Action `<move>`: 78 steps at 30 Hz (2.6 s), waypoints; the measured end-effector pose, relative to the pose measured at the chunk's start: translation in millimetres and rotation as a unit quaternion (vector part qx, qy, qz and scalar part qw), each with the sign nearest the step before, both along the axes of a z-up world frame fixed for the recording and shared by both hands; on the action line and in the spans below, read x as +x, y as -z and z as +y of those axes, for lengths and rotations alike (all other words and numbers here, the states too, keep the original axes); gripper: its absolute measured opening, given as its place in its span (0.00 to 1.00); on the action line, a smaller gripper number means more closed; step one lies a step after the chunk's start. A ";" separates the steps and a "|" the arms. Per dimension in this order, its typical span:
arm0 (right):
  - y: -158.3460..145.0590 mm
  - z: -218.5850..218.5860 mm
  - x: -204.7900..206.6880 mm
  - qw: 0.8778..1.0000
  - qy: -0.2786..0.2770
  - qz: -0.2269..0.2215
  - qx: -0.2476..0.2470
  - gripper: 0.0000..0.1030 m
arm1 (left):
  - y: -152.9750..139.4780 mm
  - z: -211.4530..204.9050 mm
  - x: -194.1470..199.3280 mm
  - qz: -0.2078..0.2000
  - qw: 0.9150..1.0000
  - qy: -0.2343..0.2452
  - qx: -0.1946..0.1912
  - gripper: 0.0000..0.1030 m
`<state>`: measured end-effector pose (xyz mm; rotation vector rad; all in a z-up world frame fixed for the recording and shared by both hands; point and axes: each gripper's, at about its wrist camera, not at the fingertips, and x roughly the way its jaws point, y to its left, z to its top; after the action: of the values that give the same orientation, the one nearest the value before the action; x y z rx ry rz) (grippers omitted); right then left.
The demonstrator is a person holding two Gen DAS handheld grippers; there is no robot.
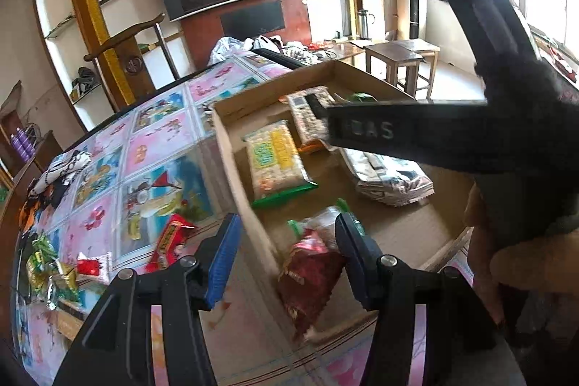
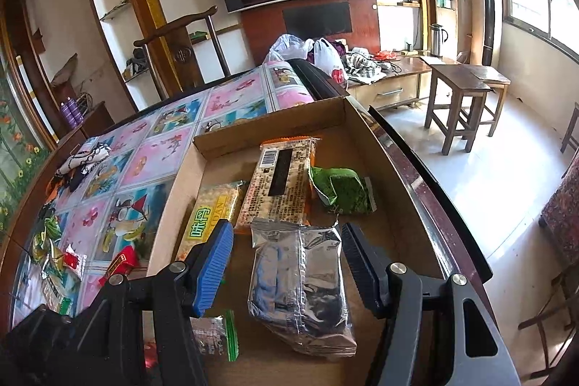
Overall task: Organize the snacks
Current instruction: 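Withdraw both grippers from the box back over the snack pile, then grasp the cracker pack with left gripper while right grasps the red-wrapped snack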
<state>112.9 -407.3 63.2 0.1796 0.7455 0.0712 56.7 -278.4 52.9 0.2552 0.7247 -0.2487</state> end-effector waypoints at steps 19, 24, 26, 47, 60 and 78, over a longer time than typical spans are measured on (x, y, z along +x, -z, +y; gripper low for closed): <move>-8.1 5.5 -7.9 0.997 -0.016 -0.072 0.032 0.64 | -29.5 124.2 -34.1 -0.006 0.992 -0.103 -0.067 0.55; -10.0 13.7 -12.1 0.995 -0.027 -0.094 0.026 0.64 | -21.4 174.5 -45.1 0.000 0.986 -0.144 -0.080 0.55; -11.1 16.4 -13.9 0.994 -0.033 -0.100 0.033 0.64 | -14.0 201.0 -48.0 0.007 0.982 -0.169 -0.088 0.55; 41.2 273.0 -11.9 0.959 -0.270 0.053 -0.067 0.64 | 37.4 356.5 -48.0 0.063 0.917 -0.337 -0.205 0.55; 28.8 291.6 -42.9 0.941 -0.334 -0.002 -0.051 0.62 | 37.9 359.2 -48.2 0.073 0.916 -0.328 -0.218 0.56; 57.8 322.4 11.1 0.919 -0.386 0.063 -0.053 0.59 | 31.9 349.4 -50.8 0.061 0.927 -0.307 -0.205 0.58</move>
<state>124.0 -84.9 5.4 -0.2280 0.9110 0.7758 5.9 71.0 21.0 -0.3922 0.8212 0.1879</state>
